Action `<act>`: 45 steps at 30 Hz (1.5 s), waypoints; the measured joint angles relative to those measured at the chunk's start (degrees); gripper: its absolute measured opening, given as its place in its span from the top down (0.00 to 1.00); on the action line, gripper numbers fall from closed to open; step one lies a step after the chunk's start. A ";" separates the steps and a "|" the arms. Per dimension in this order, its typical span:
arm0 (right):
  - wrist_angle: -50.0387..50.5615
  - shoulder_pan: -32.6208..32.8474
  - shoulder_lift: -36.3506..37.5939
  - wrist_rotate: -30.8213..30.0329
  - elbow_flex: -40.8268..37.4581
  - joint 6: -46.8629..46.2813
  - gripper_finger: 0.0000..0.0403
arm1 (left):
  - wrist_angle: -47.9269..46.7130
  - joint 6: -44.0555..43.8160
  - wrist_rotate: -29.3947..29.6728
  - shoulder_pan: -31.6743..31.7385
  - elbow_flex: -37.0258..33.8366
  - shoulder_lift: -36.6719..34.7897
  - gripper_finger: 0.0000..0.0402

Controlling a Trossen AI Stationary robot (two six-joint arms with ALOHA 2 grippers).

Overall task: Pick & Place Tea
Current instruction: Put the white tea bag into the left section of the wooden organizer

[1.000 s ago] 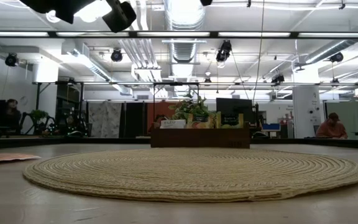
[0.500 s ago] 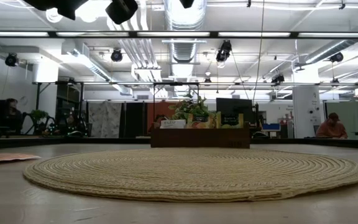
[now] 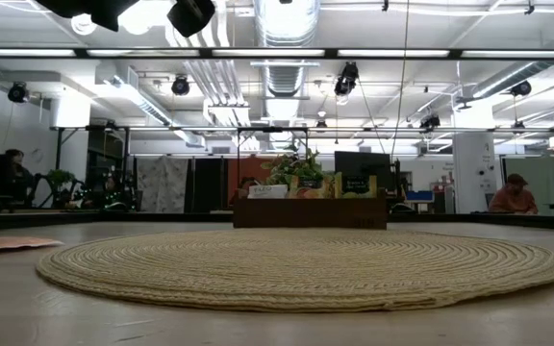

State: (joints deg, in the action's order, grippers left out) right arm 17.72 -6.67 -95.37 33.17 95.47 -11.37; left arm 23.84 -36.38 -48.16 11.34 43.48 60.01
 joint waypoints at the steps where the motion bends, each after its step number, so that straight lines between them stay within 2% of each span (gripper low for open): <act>1: -0.03 -0.01 0.00 0.00 -0.01 0.02 0.65 | 0.11 -0.01 0.00 0.10 -0.02 0.00 1.00; 12: -2.50 0.02 0.00 0.06 -0.07 0.97 0.78 | 1.57 -0.09 0.00 0.28 -0.07 0.00 1.00; 19: -2.98 -0.03 -0.26 0.04 -0.08 1.93 0.96 | 2.06 -0.20 0.00 0.28 -0.09 0.00 1.00; 25: -3.00 0.02 -0.26 0.04 -0.09 2.38 0.98 | 2.15 -1.29 0.33 0.24 -0.10 0.00 1.00; 28: -3.09 -0.04 -0.26 0.04 -0.09 2.40 0.98 | 2.18 -2.78 3.05 0.23 -0.11 0.00 0.99; 32: -3.09 -0.03 -0.26 0.02 -0.09 2.14 0.98 | 2.74 -2.80 3.85 0.23 -0.12 -0.03 0.90; 40: -2.74 -0.03 -0.10 0.11 -0.09 1.94 0.98 | 2.72 -2.51 5.77 0.26 -0.11 -0.07 0.62; 45: 1.76 0.02 1.26 0.35 -0.09 2.40 0.98 | 2.73 -2.06 6.05 0.70 -0.13 -0.47 0.49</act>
State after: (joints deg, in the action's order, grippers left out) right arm 19.48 -6.66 -94.11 33.52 95.37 -8.97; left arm 26.57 -38.44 -42.11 12.04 43.35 59.54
